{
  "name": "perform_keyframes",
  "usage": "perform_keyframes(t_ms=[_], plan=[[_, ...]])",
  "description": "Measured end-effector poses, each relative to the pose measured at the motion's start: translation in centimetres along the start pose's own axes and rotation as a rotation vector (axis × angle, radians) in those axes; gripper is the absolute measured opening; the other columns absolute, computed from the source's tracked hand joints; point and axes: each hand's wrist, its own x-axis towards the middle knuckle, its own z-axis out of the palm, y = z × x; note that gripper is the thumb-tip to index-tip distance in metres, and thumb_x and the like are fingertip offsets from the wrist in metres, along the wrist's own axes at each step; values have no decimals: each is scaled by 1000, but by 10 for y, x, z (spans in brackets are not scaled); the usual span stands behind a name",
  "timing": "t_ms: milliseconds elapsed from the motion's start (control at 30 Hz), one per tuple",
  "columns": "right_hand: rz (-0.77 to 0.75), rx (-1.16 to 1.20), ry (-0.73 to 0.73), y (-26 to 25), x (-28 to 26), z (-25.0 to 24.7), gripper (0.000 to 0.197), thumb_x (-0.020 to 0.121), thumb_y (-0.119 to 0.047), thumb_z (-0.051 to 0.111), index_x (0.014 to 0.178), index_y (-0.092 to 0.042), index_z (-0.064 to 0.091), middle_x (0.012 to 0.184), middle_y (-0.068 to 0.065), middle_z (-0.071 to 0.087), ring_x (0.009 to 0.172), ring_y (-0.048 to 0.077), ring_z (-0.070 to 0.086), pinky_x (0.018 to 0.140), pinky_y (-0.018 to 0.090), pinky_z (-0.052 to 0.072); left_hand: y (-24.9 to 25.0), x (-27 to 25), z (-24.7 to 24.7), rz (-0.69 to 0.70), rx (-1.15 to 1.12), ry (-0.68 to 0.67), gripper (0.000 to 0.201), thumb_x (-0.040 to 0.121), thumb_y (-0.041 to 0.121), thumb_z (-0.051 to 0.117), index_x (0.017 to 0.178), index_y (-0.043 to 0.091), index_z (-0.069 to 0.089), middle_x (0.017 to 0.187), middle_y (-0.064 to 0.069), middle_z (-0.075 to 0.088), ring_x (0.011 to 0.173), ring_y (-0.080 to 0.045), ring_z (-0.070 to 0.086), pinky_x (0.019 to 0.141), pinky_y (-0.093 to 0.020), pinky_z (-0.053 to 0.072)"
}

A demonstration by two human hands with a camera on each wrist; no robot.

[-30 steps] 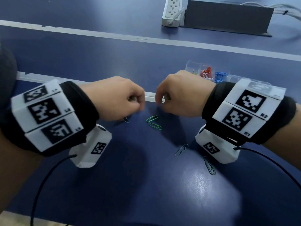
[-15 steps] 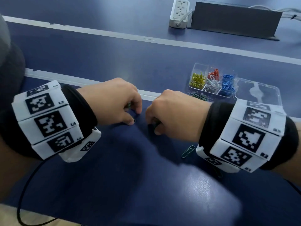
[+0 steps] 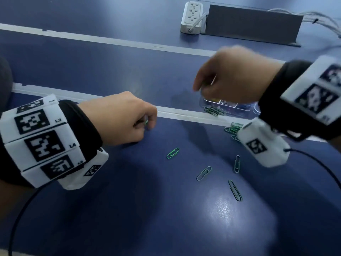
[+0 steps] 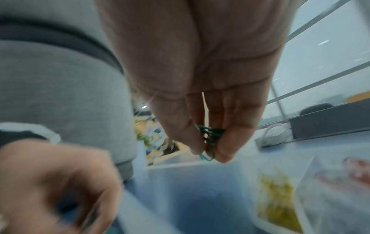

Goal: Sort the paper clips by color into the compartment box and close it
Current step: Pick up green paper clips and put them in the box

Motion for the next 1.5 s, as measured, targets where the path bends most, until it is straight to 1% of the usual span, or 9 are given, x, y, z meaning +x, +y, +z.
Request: perform_keyframes(t_ms=[67,267,567,800,933,1100,1267,1400,1500], plan=[[123,117,69,19,12,-18,17,82,-16,60,89,-23,73,66,-8,65,62,7,61,68,22,43,9,12,-7,31,-29,43,18,78,14,53,84,27,63,63,10,58,61,-7,50,74,-29,50],[307,190,33,43,39,-20,14,80,-13,64,85,-20,74,78,2,74,70,11,69,86,31,54,47,76,-33,33,-255,114,17,77,10,53,80,21,66,64,0,70,49,-3,60,74,-23,53],[343,274,-18,46,47,-13,19,82,-12,56,90,-11,74,81,10,75,81,21,73,87,41,56,65,129,-40,28,-377,187,18,83,17,58,91,14,74,86,-8,76,81,-21,72,83,-36,58],[354,383,45,55,39,-20,27,82,-2,47,93,-8,70,84,14,73,81,27,72,83,45,57,78,134,-43,124,-315,285,26,85,11,55,101,21,73,94,-2,73,78,-13,63,76,-19,46],[351,445,85,58,28,-25,32,86,0,41,102,-12,66,91,16,71,83,27,71,78,43,59,86,140,-43,193,-172,294,30,86,9,55,109,21,70,110,-2,70,99,-17,62,86,-20,41],[325,424,115,66,9,-22,30,89,-5,42,103,-16,66,92,11,70,82,21,69,68,35,59,90,141,-43,228,-117,310,32,86,8,56,111,23,68,103,-1,72,95,-16,65,86,-22,43],[268,355,157,74,-10,-17,33,86,-11,44,106,-29,62,86,6,71,71,20,70,66,34,60,85,134,-41,239,-313,279,30,86,6,56,103,26,70,98,2,71,81,-11,66,80,-26,54],[191,219,120,65,-24,-9,20,85,-18,53,88,-25,70,69,-7,62,59,5,55,66,23,45,73,118,-41,213,-337,387,17,86,16,56,94,23,70,73,9,62,61,2,54,65,-9,45],[128,89,56,53,-28,4,20,80,-16,56,83,-18,75,73,0,68,67,19,58,74,24,48,62,96,-39,188,-191,332,12,85,20,57,87,22,69,67,12,57,62,-3,53,61,-13,42]])
